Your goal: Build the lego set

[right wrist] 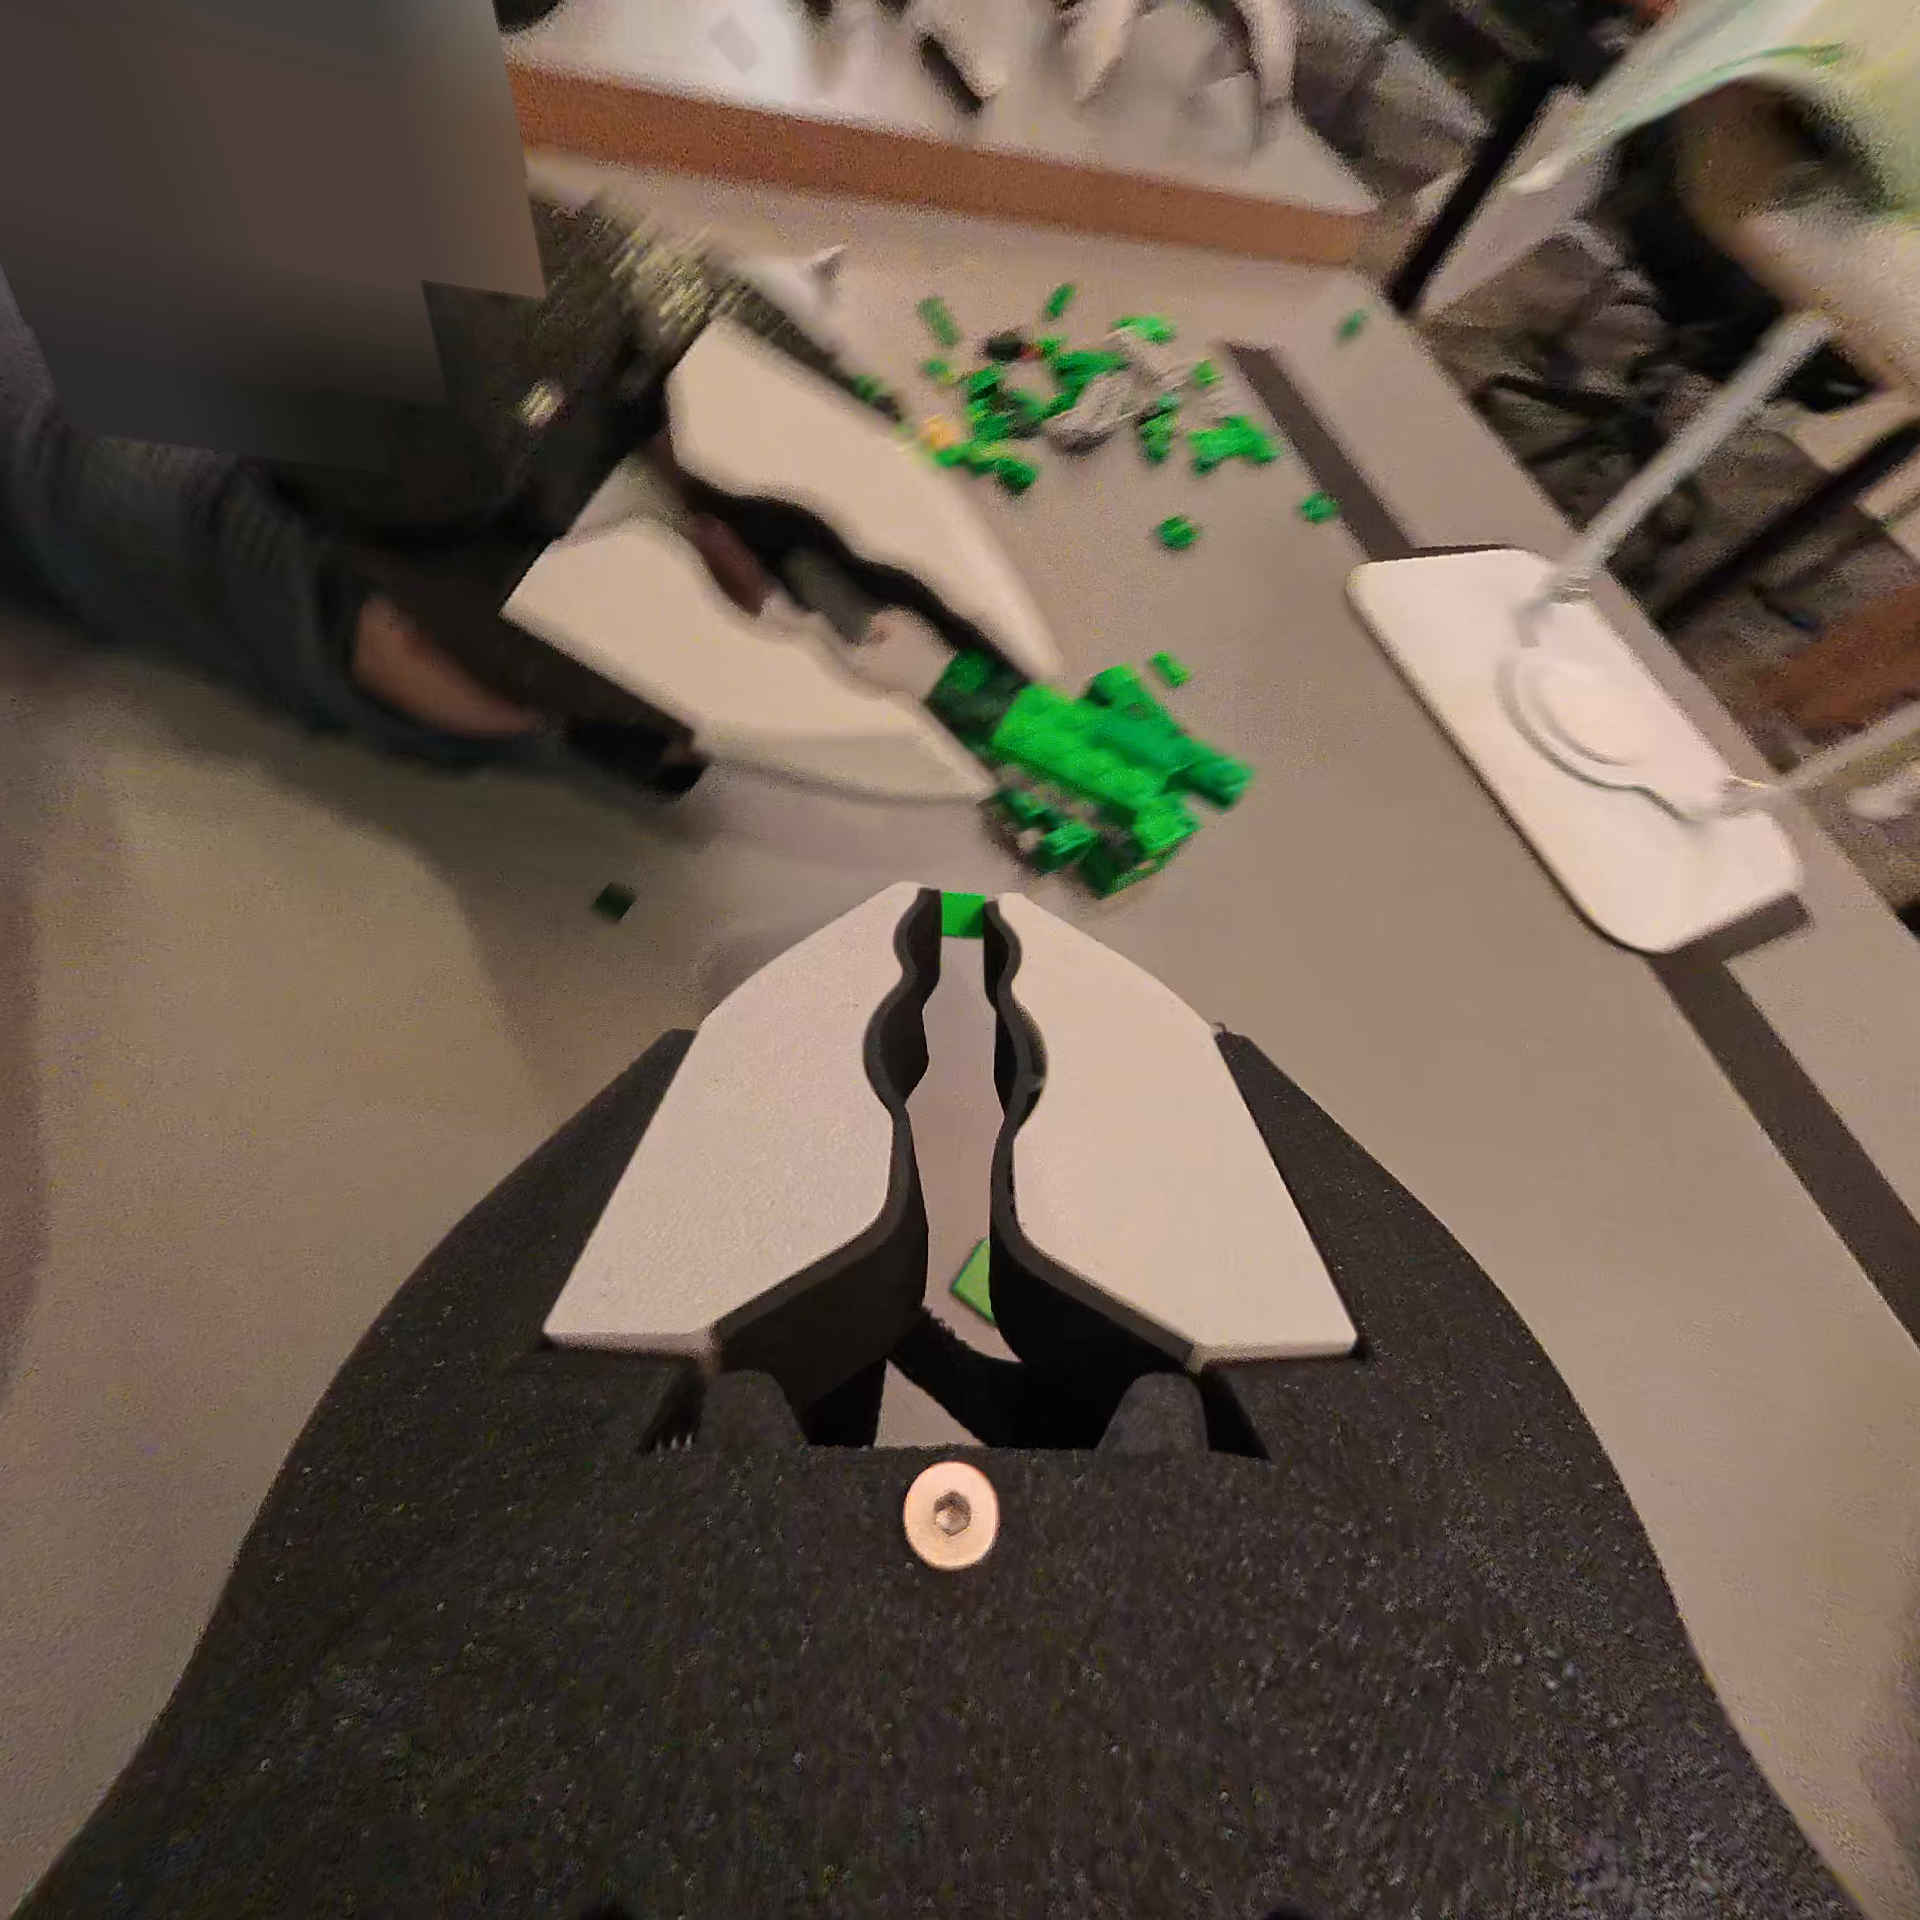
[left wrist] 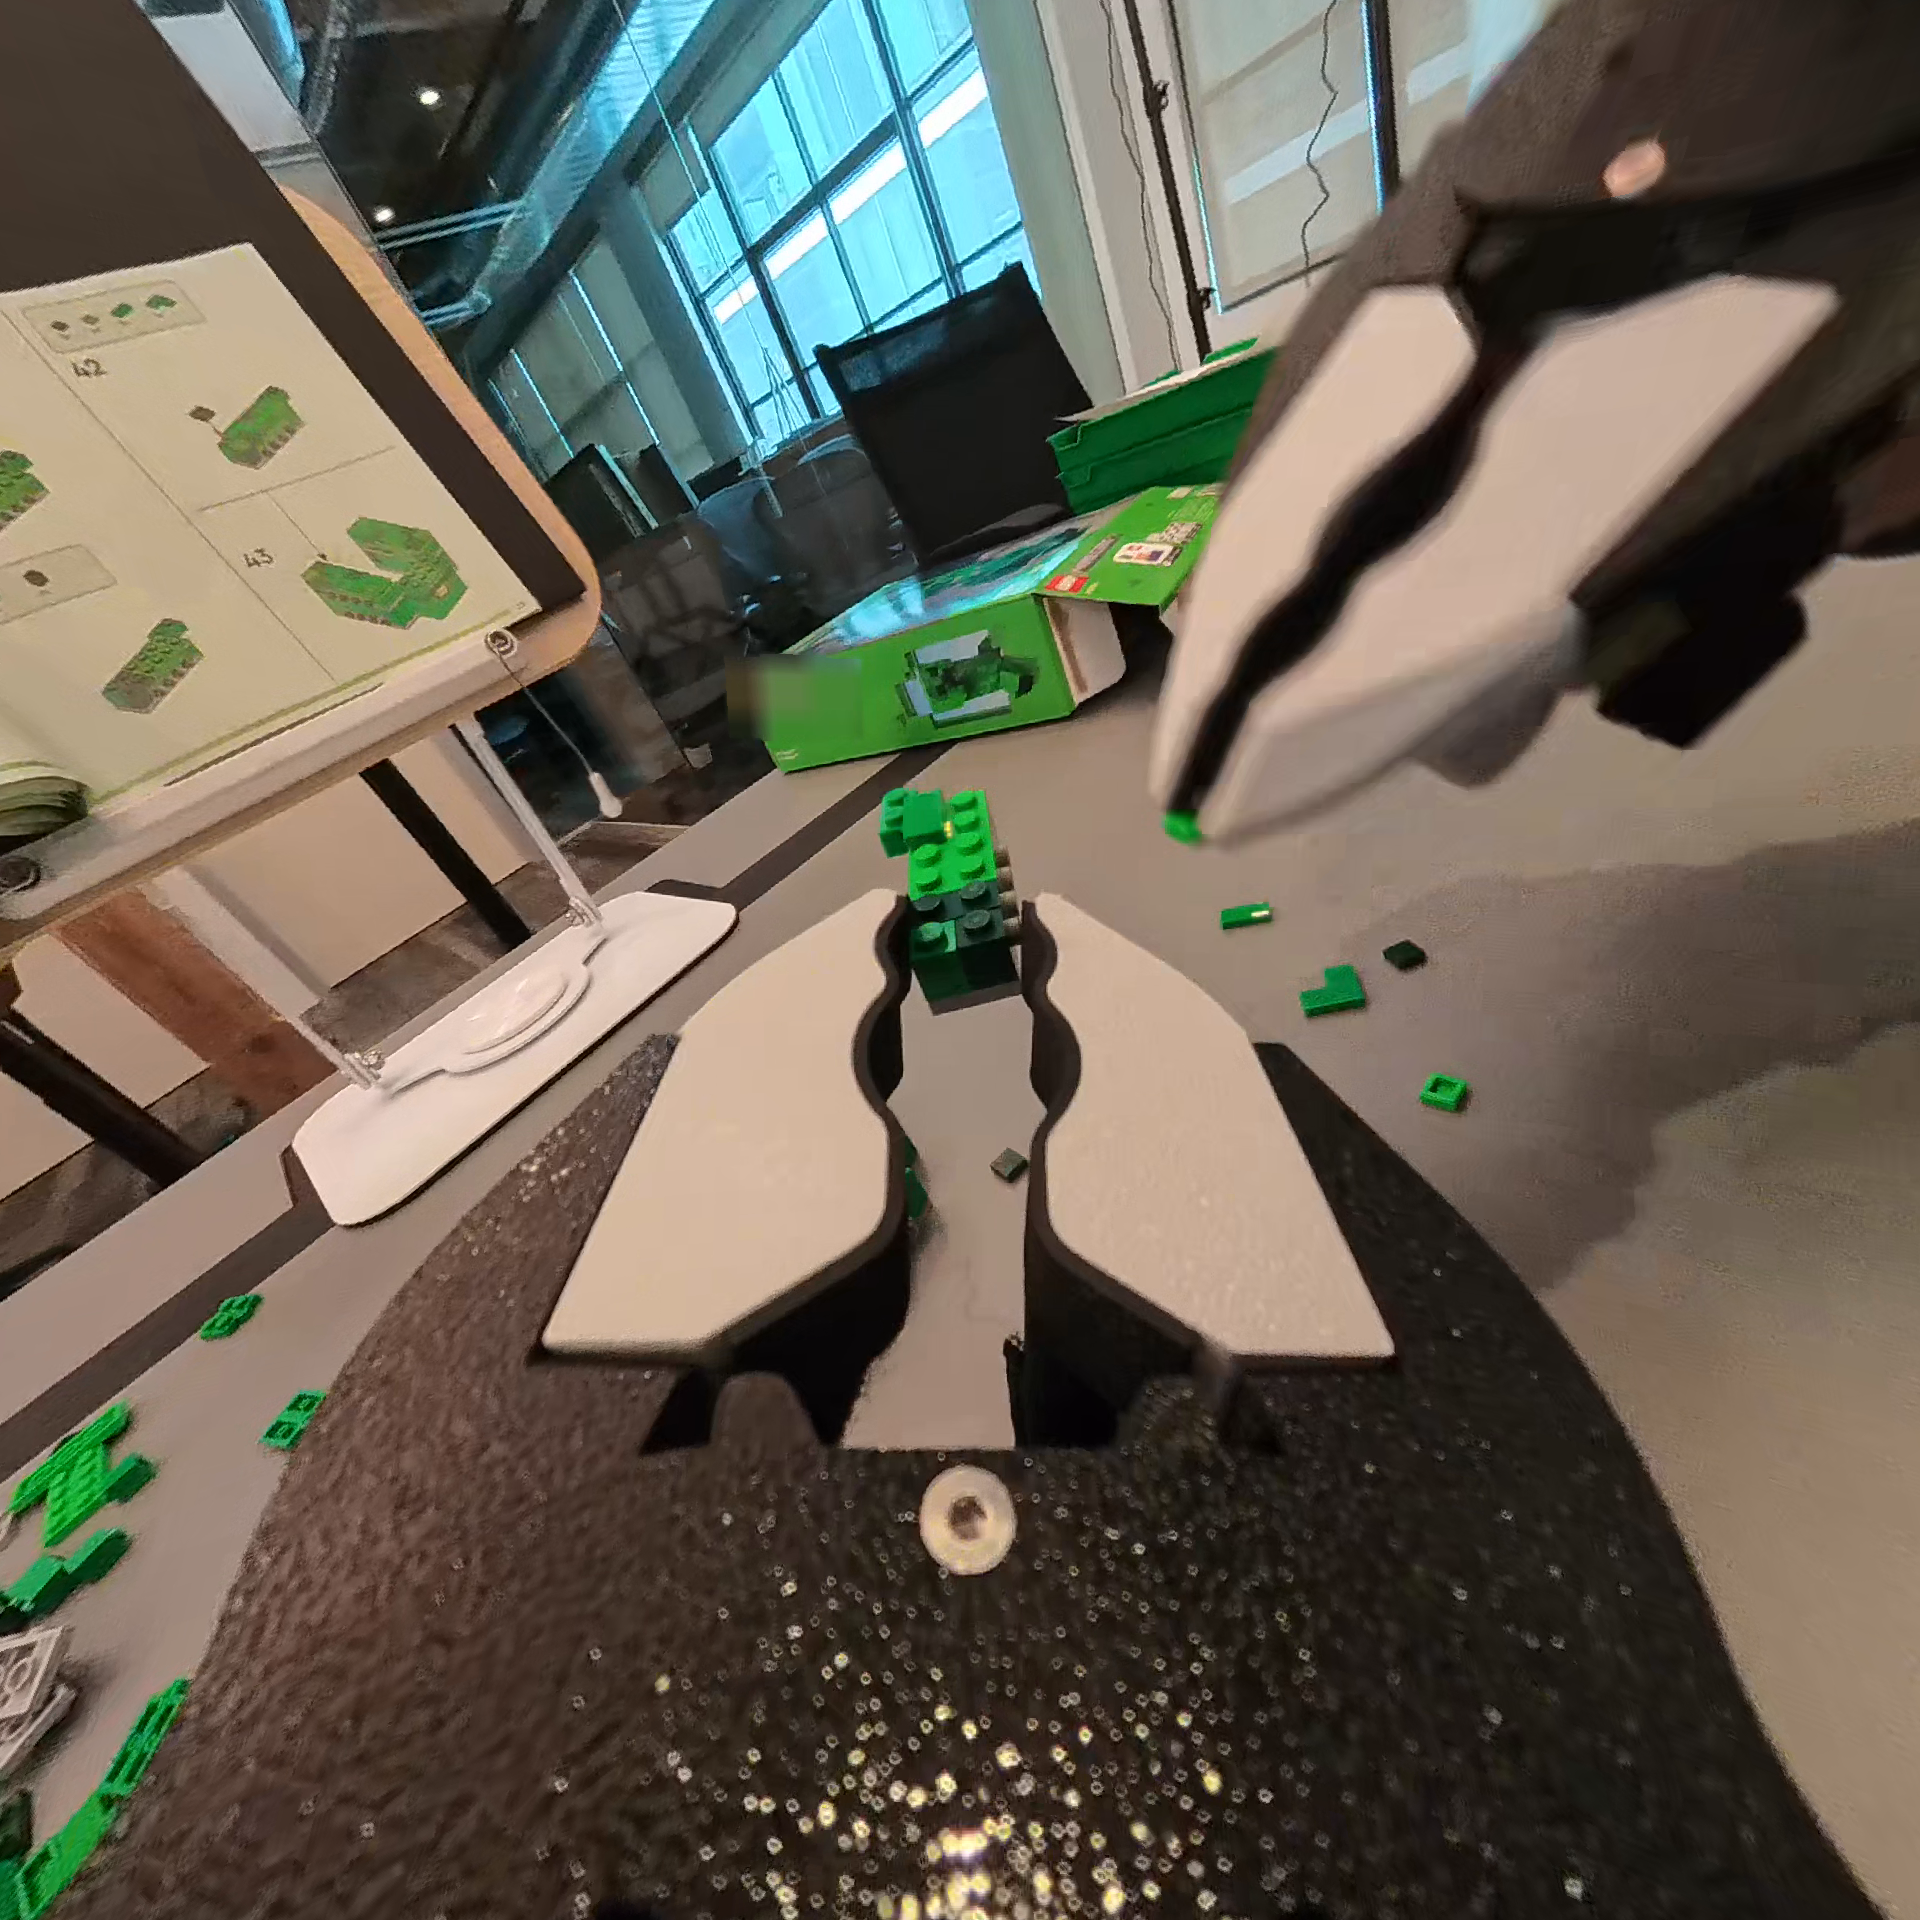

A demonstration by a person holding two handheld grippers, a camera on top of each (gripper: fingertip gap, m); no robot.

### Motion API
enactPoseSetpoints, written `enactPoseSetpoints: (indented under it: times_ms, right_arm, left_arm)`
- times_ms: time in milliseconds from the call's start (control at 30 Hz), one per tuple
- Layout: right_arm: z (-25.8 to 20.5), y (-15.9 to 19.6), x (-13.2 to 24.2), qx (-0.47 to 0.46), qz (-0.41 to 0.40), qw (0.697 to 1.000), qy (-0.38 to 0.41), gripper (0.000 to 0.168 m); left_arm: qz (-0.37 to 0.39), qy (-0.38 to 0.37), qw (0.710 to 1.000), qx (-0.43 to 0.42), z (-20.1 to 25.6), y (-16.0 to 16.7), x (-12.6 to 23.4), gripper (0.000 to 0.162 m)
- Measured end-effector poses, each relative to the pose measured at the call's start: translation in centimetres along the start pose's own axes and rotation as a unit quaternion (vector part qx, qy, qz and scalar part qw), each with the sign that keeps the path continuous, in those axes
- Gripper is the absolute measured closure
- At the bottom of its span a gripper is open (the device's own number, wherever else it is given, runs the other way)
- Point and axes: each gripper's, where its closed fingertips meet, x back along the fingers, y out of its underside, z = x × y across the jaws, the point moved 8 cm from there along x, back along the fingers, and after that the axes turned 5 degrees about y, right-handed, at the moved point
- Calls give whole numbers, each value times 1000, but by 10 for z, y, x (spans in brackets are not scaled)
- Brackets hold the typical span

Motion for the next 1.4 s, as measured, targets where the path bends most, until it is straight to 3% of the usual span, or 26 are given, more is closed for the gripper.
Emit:
enactPoseSetpoints:
  times_ms: [233, 767, 1400]
  right_arm:
    - [15, -22, -9, -30, -29, 994, 100, 161]
    - [16, -25, -21, -54, -76, 990, 101, 161]
    - [18, -28, -19, -61, -63, 990, 110, 159]
  left_arm:
    - [-10, -1, 1000, 11, 0, 1, -1, 143]
    - [-4, 9, 1000, 3, 4, 0, -1, 143]
    - [-6, 15, 1000, 17, 2, 1, -2, 143]
